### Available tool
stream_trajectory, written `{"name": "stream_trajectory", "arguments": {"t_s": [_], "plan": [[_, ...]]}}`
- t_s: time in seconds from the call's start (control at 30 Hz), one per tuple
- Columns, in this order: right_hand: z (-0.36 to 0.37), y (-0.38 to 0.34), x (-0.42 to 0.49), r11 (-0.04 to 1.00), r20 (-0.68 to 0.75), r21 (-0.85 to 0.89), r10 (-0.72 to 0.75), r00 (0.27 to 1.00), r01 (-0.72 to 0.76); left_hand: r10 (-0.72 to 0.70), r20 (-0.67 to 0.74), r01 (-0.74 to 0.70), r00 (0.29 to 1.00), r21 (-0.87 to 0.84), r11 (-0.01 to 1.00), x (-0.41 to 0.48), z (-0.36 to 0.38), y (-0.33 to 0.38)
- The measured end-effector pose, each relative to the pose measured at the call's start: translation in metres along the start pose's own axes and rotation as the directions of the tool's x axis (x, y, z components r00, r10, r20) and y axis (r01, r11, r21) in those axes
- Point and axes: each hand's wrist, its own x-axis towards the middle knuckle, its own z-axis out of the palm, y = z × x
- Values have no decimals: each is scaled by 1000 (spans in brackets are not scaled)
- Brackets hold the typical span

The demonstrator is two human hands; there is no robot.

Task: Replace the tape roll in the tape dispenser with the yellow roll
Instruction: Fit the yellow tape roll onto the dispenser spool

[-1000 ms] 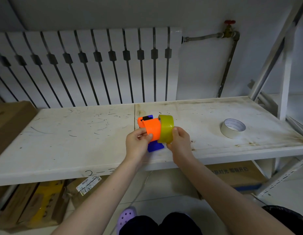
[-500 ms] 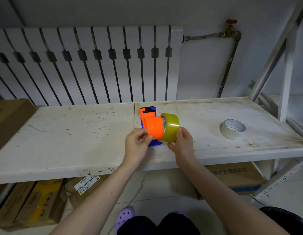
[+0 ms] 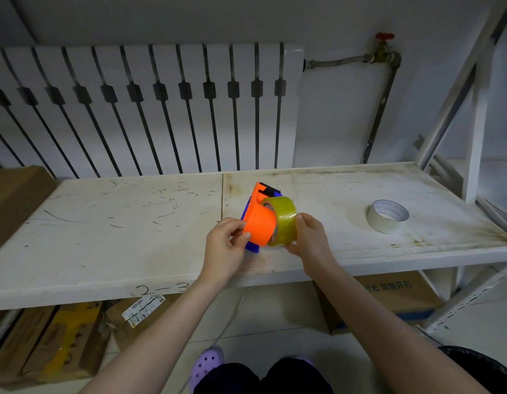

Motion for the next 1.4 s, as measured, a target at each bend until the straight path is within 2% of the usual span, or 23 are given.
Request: {"name": "stream_trajectory", "arguments": {"t_s": [0.17, 0.4, 0.5, 0.6, 0.7, 0.83, 0.97, 1.07, 1.13, 1.2, 1.3, 1.37, 1.4], "plan": [[-1, 1, -4, 997, 61, -65, -48, 997, 52, -128, -64, 122, 990, -84, 989, 2, 9, 7], [4, 14, -2, 977, -26, -112, -185, 982, 181, -291, -30, 270, 956, -290, 918, -5, 20, 13], [5, 22, -2, 918, -39, -246, -329, 944, 310, -317, 10, 302, 948, -332, 894, -5, 21, 12], [7, 32, -9, 847, 38, -394, -373, 927, 356, -364, 33, 346, 931, -402, 848, -5, 22, 10], [7, 41, -12, 757, 72, -539, -395, 916, 370, -384, 109, 381, 917, -526, 760, -9, 19, 12], [10, 50, -12, 878, 70, -343, -330, 942, 333, -390, 206, 427, 897, -628, 651, -11, 19, 17], [7, 57, -9, 868, 89, -315, -376, 923, 384, -389, 277, 471, 879, -641, 606, -7, 19, 23], [3, 55, -9, 850, 170, -298, -401, 900, 435, -424, 316, 520, 849, -646, 559, -4, 18, 23], [1, 56, -12, 807, 240, -352, -412, 879, 474, -429, 325, 530, 843, -636, 560, -2, 18, 24], [0, 58, -11, 770, 251, -422, -409, 877, 479, -431, 342, 545, 835, -619, 566, 0, 17, 24], [-5, 62, -4, 806, 248, -367, -395, 885, 463, -426, 416, 593, 803, -617, 517, 2, 12, 26], [-8, 65, 2, 812, 256, -333, -411, 875, 479, -409, 447, 606, 796, -595, 528, 5, 8, 28], [-9, 64, 3, 807, 241, -336, -425, 872, 486, -392, 451, 596, 802, -563, 573, 6, 7, 29]]}}
